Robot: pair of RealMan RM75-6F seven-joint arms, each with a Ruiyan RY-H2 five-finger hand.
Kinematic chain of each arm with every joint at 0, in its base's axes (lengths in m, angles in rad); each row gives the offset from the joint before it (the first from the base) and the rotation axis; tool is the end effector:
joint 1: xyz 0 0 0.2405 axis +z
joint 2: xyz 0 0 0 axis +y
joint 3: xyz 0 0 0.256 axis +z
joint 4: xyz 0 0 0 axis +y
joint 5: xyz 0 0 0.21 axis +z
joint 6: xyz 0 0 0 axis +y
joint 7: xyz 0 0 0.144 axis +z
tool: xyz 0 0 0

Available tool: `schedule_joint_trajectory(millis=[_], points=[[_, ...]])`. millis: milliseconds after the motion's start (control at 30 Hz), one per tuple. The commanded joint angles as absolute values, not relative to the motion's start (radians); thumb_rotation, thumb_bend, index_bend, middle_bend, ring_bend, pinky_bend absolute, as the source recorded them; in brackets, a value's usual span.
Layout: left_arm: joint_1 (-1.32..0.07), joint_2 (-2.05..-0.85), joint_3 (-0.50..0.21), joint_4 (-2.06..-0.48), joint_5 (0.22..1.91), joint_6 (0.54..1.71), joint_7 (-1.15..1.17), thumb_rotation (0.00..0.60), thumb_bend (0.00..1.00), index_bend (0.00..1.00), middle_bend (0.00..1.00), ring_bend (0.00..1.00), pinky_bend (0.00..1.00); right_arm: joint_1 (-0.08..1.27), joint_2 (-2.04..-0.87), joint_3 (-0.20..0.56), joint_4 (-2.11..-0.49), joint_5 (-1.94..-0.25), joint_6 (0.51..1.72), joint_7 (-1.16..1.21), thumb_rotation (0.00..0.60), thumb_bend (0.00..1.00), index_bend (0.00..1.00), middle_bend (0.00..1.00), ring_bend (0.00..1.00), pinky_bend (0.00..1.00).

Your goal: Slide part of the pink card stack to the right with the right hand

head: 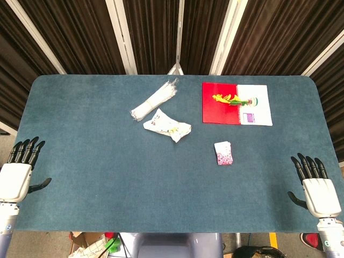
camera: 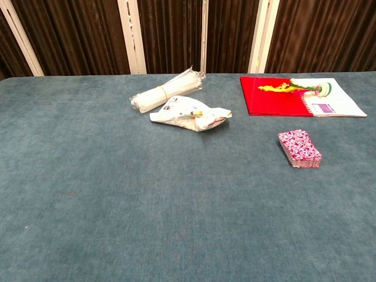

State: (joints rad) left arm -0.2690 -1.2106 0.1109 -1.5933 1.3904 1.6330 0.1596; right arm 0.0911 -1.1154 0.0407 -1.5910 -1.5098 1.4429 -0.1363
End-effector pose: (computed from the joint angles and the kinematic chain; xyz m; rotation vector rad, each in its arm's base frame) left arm -0.2921 0.2031 0.1361 -1.4355 -0.7640 -0.8919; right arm -0.3163 -0.1813 0.1551 1.4741 -0.8071 0.7648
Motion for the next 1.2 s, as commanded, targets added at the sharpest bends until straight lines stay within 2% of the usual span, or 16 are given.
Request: schedule_joint_trajectory(millis=[33, 233, 733, 867, 1000, 1200], points=[[-0.264, -1.202, 0.104, -1.604, 1.388, 1.61, 0.165, 0.6, 0.0, 0.0, 0.0, 0.0, 0.0, 0.092, -1.115, 0.042, -1.592, -1.507, 1.441, -0.136, 0.6, 0.25, 0.0, 0.0, 0.0, 0.0], [-0.258, -1.187, 0.096, -1.631, 1.383, 1.572, 0.183, 0.6, 0.0, 0.0, 0.0, 0.0, 0.0, 0.09, -1.114, 0.04, -1.592, -1.511, 1.444, -0.13, 0.6, 0.25, 0.0, 0.0, 0.0, 0.0], [-0.226, -1.178, 0.06, -1.639, 1.426, 1.565, 0.161, 0.6, 0.0, 0.0, 0.0, 0.0, 0.0, 0.125, -1.116, 0.062, -1.645, -1.523, 1.425, -0.124, 0.6, 0.25, 0.0, 0.0, 0.0, 0.0], [-0.22, -1.177, 0.051, -1.63, 1.436, 1.56, 0.157, 0.6, 0.0, 0.0, 0.0, 0.0, 0.0, 0.188, -1.101, 0.089, -1.72, -1.482, 1.329, -0.211, 0.6, 0.19, 0.0, 0.0, 0.0, 0.0], [-0.217, -1.176, 0.042, -1.627, 1.439, 1.552, 0.146, 0.6, 0.0, 0.0, 0.0, 0.0, 0.0, 0.268, -1.113, 0.128, -1.786, -1.41, 1.217, -0.318, 0.6, 0.19, 0.0, 0.0, 0.0, 0.0], [-0.21, -1.168, 0.032, -1.631, 1.447, 1.539, 0.127, 0.6, 0.0, 0.0, 0.0, 0.0, 0.0, 0.413, -1.179, 0.182, -1.824, -1.214, 1.042, -0.534, 0.6, 0.19, 0.0, 0.0, 0.0, 0.0]])
